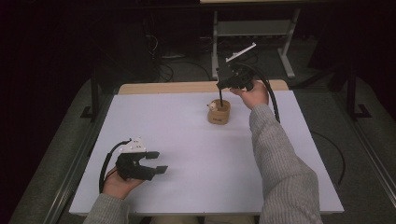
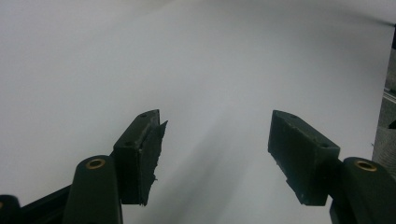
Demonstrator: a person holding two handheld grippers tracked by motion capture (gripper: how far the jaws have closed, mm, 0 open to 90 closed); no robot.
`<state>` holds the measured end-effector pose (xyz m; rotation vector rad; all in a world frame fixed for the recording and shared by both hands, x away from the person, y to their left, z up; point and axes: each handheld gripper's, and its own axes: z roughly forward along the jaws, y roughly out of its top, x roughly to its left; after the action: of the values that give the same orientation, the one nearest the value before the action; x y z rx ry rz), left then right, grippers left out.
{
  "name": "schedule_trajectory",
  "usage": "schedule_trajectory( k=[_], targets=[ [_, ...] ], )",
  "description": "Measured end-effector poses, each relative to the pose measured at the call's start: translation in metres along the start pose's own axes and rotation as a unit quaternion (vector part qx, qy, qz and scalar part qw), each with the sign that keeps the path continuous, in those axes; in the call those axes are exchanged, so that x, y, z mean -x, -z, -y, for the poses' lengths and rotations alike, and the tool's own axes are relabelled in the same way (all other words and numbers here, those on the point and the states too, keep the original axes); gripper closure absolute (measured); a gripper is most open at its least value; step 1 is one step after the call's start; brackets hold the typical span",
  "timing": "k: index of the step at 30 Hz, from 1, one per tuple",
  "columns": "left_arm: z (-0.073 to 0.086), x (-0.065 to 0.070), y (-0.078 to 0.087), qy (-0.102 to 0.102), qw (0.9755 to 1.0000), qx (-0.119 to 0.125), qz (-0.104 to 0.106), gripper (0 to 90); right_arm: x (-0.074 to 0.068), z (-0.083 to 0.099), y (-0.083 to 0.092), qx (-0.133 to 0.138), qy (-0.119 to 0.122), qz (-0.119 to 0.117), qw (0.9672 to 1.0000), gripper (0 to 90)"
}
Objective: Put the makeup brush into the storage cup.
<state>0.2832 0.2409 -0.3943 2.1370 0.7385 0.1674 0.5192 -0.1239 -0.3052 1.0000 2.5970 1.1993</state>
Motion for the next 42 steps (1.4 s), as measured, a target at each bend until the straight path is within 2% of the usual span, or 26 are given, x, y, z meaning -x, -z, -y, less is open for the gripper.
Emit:
schedule_trajectory(
  k=[2, 8, 18, 22, 23, 28, 31, 33, 35, 37, 39, 42],
  targets=[
    [0.0, -0.001, 0.0, -0.003, 1.0, 0.0, 0.0, 34.5, 0.001, 0.001, -0.001, -0.003, 0.005, 0.005, 1.0, 82.8],
    [0.001, -0.001, 0.0, 0.0, 1.0, -0.001, 0.0, 34.3, 0.0, 0.002, -0.002, -0.002, -0.001, 0.005, 1.0, 82.8],
    [0.001, -0.001, -0.001, -0.001, 1.0, -0.005, 0.0, 33.9, 0.001, 0.005, -0.005, -0.003, 0.003, 0.007, 1.0, 82.7],
    [-0.001, -0.001, -0.002, 0.0, 1.0, -0.006, 0.0, 33.7, 0.001, 0.007, -0.005, -0.001, -0.003, 0.009, 1.0, 82.7],
    [-0.001, 0.0, -0.002, 0.001, 1.0, -0.005, 0.0, 33.7, 0.002, 0.008, -0.005, 0.004, 0.005, 0.012, 0.9999, 82.7],
    [-0.001, 0.0, -0.004, 0.0, 1.0, -0.009, 0.001, 33.7, 0.005, 0.014, -0.007, 0.003, -0.007, 0.012, 0.9999, 82.7],
    [-0.001, -0.001, -0.004, -0.009, 0.9999, -0.015, -0.002, 33.7, 0.006, 0.018, -0.01, -0.001, -0.012, 0.013, 0.9999, 82.7],
    [-0.001, 0.0, -0.003, 0.001, 1.0, -0.009, -0.002, 33.7, 0.007, 0.02, -0.011, 0.003, -0.007, 0.014, 0.9999, 82.8],
    [-0.001, -0.001, -0.002, -0.006, 0.9999, -0.009, -0.004, 33.7, 0.007, 0.021, -0.012, 0.001, -0.013, 0.013, 0.9998, 82.7],
    [-0.001, -0.002, -0.002, -0.006, 0.9999, -0.009, -0.003, 33.6, 0.009, 0.022, -0.014, -0.001, -0.004, 0.02, 0.9998, 82.6],
    [-0.001, -0.002, -0.003, -0.004, 0.9999, -0.011, -0.002, 33.6, 0.008, 0.023, -0.014, 0.0, -0.013, 0.016, 0.9998, 82.6],
    [-0.002, 0.0, -0.004, -0.002, 1.0, -0.009, 0.001, 33.6, 0.007, 0.024, -0.014, -0.001, -0.011, 0.021, 0.9997, 82.5]
  ],
)
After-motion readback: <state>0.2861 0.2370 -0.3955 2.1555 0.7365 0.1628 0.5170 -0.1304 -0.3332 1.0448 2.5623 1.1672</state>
